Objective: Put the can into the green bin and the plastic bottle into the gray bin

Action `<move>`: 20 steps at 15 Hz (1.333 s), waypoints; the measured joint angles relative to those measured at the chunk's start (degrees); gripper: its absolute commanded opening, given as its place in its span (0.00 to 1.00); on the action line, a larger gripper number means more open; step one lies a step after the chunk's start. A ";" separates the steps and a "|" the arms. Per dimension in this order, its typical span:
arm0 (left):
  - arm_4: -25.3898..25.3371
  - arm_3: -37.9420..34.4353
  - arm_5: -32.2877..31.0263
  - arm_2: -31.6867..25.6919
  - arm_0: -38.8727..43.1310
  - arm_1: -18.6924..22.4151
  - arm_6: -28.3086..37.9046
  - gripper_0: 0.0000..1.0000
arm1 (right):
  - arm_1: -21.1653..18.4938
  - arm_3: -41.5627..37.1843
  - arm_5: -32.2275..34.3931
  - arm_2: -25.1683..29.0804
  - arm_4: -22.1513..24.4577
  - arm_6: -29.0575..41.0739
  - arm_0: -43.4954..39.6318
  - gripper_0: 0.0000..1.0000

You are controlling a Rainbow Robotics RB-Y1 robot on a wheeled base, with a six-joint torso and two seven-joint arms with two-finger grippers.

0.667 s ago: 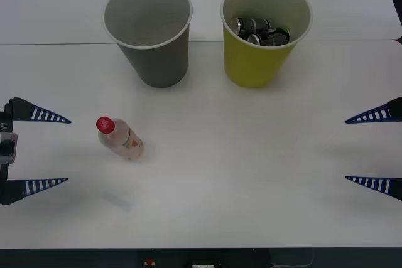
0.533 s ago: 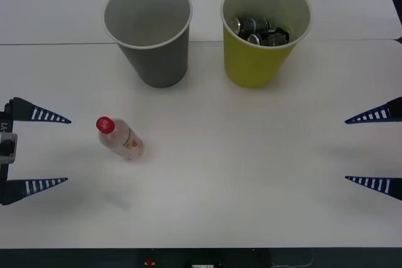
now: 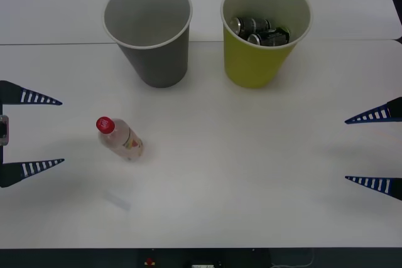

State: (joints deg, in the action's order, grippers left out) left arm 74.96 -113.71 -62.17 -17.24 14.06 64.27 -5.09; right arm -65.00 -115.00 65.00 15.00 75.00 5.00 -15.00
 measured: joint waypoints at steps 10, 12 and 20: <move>-8.62 9.72 2.47 5.17 -0.96 -0.02 -0.70 1.00 | 0.00 0.00 0.00 0.00 0.00 0.00 0.00 1.00; -11.16 12.31 2.49 6.72 -1.75 -0.02 -1.80 1.00 | 0.00 0.00 0.00 0.00 0.00 0.00 0.00 1.00; -23.80 26.07 2.50 17.39 -7.56 -0.02 -13.95 1.00 | 0.00 0.00 0.00 0.00 0.00 0.00 0.00 1.00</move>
State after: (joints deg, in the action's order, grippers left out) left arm 51.16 -87.64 -59.67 0.15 6.50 64.25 -19.04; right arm -65.00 -115.00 65.00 15.00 75.00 5.00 -15.00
